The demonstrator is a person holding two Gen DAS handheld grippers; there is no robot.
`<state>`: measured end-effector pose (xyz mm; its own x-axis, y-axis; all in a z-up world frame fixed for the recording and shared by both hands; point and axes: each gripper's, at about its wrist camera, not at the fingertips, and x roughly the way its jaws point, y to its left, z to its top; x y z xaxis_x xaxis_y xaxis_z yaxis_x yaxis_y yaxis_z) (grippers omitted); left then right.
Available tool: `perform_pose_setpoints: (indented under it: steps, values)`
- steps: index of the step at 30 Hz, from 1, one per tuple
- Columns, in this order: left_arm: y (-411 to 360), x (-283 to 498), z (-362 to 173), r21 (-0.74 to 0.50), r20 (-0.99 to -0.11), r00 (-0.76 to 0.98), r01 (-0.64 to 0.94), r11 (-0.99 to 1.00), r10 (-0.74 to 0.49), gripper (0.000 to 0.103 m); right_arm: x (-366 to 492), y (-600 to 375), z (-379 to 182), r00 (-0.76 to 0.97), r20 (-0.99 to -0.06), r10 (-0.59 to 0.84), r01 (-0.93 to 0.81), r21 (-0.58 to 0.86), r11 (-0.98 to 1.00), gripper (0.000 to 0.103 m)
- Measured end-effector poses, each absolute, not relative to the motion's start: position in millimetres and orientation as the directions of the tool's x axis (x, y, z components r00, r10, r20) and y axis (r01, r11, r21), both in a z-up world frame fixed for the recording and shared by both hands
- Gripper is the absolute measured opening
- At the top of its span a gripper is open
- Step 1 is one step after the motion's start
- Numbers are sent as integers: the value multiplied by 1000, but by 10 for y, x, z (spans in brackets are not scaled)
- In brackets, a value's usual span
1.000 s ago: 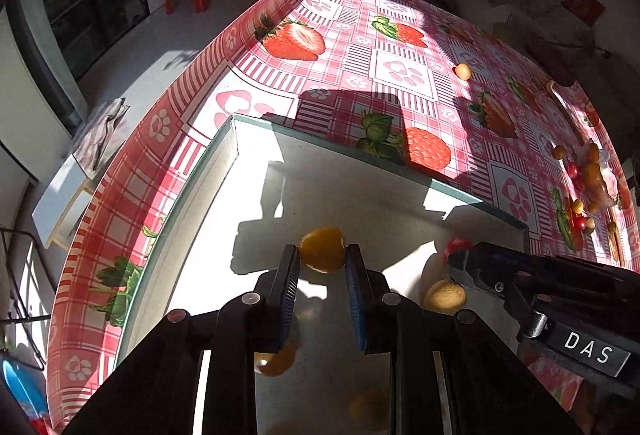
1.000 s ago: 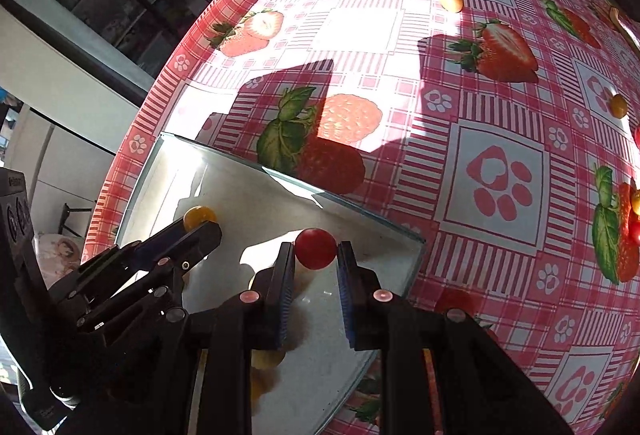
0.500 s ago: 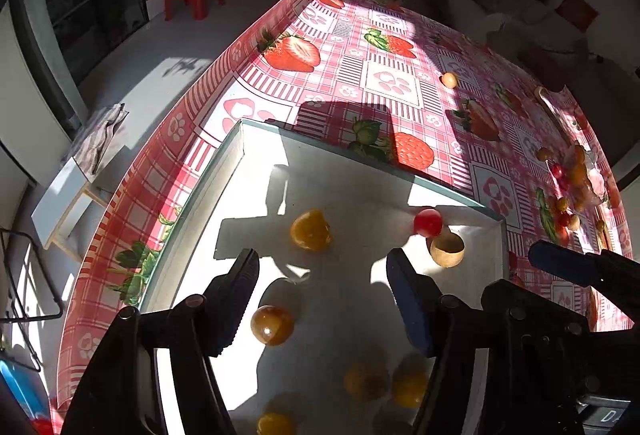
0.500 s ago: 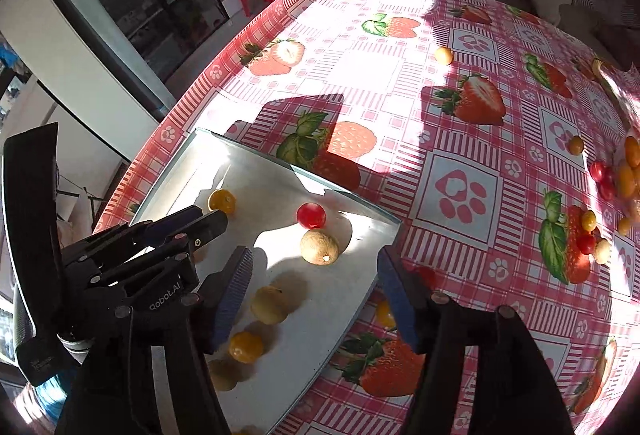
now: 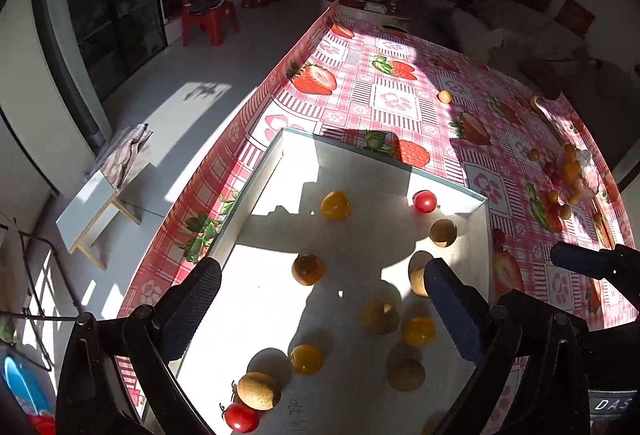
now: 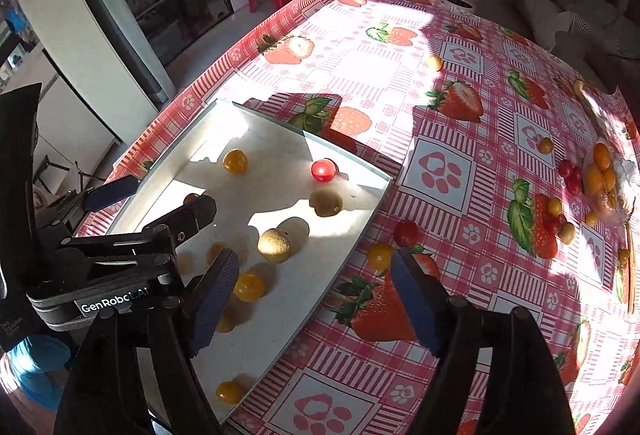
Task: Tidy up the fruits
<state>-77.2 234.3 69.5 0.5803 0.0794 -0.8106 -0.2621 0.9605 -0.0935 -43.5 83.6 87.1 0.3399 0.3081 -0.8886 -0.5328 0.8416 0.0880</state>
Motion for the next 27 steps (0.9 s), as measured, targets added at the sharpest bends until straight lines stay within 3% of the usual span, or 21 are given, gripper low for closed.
perform_pose_setpoints:
  steps: [8,17,27]
  values:
    - [2211,-1244,770,61,-806,547,-305,950,227,101,-709,746,883,383,-892,240,-499,19,866,87]
    - [2196,-1638,695,31,-831,511,-354,935,220,101,-1069,708,866,408,-889,208,-484,-18,875,87]
    - [2111,-1972,742,80,-790,538,-386,919,294,102,-1456,619,941,499,-841,209,-426,-28,904,87]
